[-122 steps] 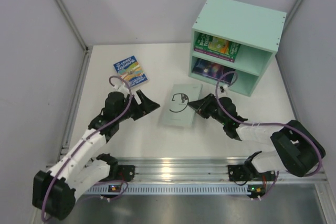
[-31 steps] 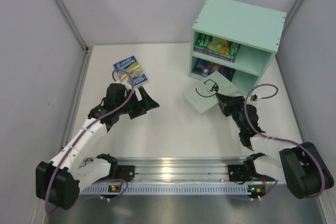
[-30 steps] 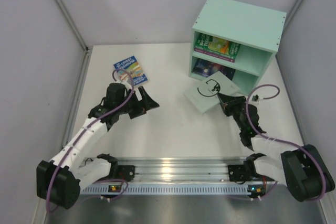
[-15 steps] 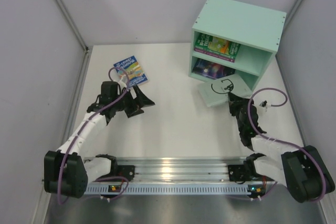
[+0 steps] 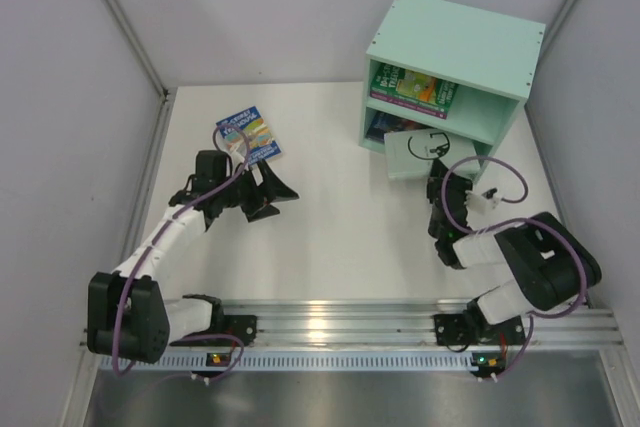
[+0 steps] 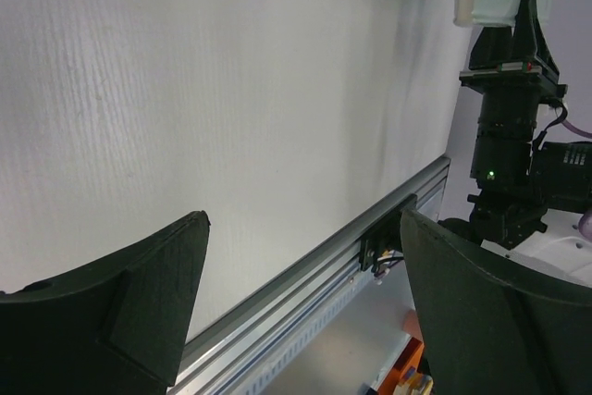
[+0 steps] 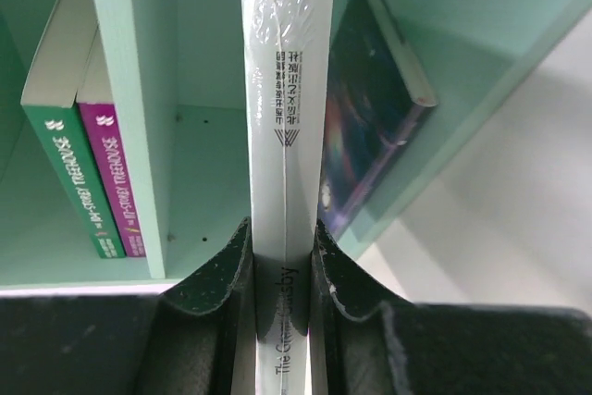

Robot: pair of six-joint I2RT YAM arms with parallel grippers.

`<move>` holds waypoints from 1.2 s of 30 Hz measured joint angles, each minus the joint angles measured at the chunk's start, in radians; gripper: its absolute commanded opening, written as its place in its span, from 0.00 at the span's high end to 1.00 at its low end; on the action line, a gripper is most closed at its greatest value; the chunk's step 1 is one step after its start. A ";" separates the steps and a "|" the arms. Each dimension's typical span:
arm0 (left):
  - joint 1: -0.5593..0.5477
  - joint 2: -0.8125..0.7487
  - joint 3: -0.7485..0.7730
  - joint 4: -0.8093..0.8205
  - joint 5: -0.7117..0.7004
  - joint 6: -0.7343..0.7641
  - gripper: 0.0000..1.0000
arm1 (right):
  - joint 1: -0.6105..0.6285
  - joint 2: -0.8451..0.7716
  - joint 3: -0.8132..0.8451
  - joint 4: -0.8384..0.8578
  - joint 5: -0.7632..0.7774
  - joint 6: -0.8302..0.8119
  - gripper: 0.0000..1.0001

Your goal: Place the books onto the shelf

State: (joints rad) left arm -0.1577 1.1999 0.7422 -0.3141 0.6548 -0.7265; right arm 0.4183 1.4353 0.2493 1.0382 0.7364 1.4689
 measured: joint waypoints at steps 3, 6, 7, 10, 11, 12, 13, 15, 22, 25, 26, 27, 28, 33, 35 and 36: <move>0.000 0.000 0.006 0.005 0.018 -0.005 0.12 | 0.048 0.095 0.064 0.059 0.071 -0.012 1.00; 0.000 -0.008 0.006 0.004 0.026 -0.002 0.12 | 0.074 0.174 0.127 0.082 0.130 -0.029 1.00; 0.000 -0.012 0.006 0.002 0.027 0.004 0.12 | 0.077 0.196 0.146 0.083 0.143 -0.033 1.00; 0.000 -0.018 0.006 -0.009 0.029 0.025 0.12 | 0.079 0.266 0.212 0.085 0.190 -0.045 1.00; 0.000 -0.018 0.006 -0.011 0.029 0.030 0.12 | 0.079 0.284 0.227 0.086 0.201 -0.046 1.00; 0.000 -0.018 0.006 -0.012 0.029 0.033 0.12 | 0.080 0.303 0.245 0.089 0.214 -0.046 1.00; 0.000 -0.018 0.006 -0.013 0.031 0.035 0.12 | 0.080 0.319 0.259 0.092 0.227 -0.046 1.00; 0.000 -0.018 0.006 -0.013 0.037 0.038 0.12 | 0.083 0.346 0.283 0.093 0.256 -0.047 1.00; 0.000 -0.017 0.006 -0.012 0.046 0.042 0.12 | 0.084 0.464 0.402 0.100 0.330 -0.042 1.00; 0.000 -0.017 0.006 -0.010 0.064 0.041 0.12 | 0.086 0.529 0.465 0.101 0.357 -0.028 1.00; 0.000 -0.019 0.005 -0.006 0.069 0.041 0.12 | 0.089 0.552 0.487 0.103 0.371 -0.026 1.00; 0.000 -0.022 0.000 0.001 0.072 0.039 0.12 | 0.090 0.570 0.504 0.103 0.380 -0.026 1.00; 0.000 -0.030 -0.008 0.005 0.075 0.036 0.12 | 0.092 0.584 0.519 0.103 0.386 -0.026 1.00; 0.000 -0.070 -0.041 0.016 0.095 0.018 0.12 | 0.092 0.639 0.587 0.105 0.415 -0.029 1.00; 0.000 -0.070 -0.041 0.018 0.100 0.018 0.12 | 0.092 0.659 0.612 0.109 0.420 -0.028 1.00; 0.000 -0.070 -0.041 0.018 0.101 0.018 0.12 | 0.092 0.669 0.621 0.113 0.423 -0.027 1.00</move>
State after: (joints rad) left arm -0.1577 1.1297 0.7010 -0.2958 0.7559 -0.7082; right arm 0.5106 2.1040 0.8703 1.1515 1.1591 1.4414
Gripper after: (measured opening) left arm 0.879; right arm 0.187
